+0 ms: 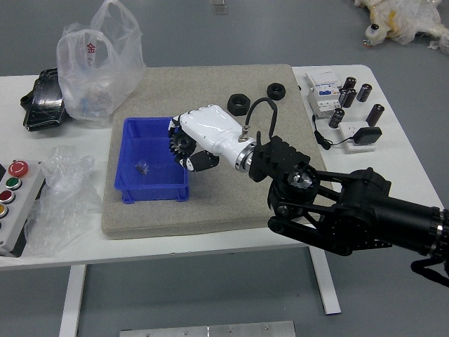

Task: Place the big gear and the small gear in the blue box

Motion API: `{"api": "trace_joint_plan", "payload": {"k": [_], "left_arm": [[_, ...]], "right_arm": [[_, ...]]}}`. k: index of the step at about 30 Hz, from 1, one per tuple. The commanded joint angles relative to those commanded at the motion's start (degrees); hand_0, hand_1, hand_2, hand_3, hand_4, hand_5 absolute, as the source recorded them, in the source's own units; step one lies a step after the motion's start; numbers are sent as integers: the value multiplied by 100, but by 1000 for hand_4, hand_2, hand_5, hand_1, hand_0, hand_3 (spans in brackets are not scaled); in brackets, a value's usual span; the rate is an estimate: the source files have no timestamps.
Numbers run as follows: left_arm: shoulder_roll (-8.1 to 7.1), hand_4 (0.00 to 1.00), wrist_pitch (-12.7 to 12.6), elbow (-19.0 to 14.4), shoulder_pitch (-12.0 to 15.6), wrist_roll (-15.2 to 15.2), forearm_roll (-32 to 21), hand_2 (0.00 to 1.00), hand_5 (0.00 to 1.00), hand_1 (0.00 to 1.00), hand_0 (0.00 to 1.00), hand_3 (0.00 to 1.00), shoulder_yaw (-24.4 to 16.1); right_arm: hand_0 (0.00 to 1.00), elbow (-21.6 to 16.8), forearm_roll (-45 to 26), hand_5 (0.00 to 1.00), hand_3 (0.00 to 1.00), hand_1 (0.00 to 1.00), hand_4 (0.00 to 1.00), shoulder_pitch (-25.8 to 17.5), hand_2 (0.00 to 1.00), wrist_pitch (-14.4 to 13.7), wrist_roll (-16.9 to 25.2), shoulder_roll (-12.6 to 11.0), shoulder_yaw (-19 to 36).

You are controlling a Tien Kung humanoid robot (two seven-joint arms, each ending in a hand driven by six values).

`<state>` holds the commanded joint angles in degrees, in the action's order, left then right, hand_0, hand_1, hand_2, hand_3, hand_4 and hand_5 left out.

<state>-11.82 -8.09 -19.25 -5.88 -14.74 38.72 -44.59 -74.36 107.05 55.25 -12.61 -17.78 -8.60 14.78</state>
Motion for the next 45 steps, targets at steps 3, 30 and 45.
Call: {"api": "trace_joint_plan", "payload": {"k": [3, 30, 45], "left_arm": [[-1, 645, 11, -5, 2, -27, 44, 602, 302, 602, 646, 686, -29], [7, 644, 11, -20, -9, -66, 93, 601, 299, 603, 646, 684, -64], [20, 645, 11, -23, -3, -60, 95, 601, 299, 602, 646, 684, -54]], "right_arm": [[327, 85, -50, 2, 382, 466, 129, 147, 351, 4, 11, 180, -148], [461, 897, -585, 198, 736, 758, 583, 129, 802, -71, 140, 730, -647], [472, 1043, -592, 194, 774, 781, 635, 13, 826, -140, 144, 654, -420]]}}
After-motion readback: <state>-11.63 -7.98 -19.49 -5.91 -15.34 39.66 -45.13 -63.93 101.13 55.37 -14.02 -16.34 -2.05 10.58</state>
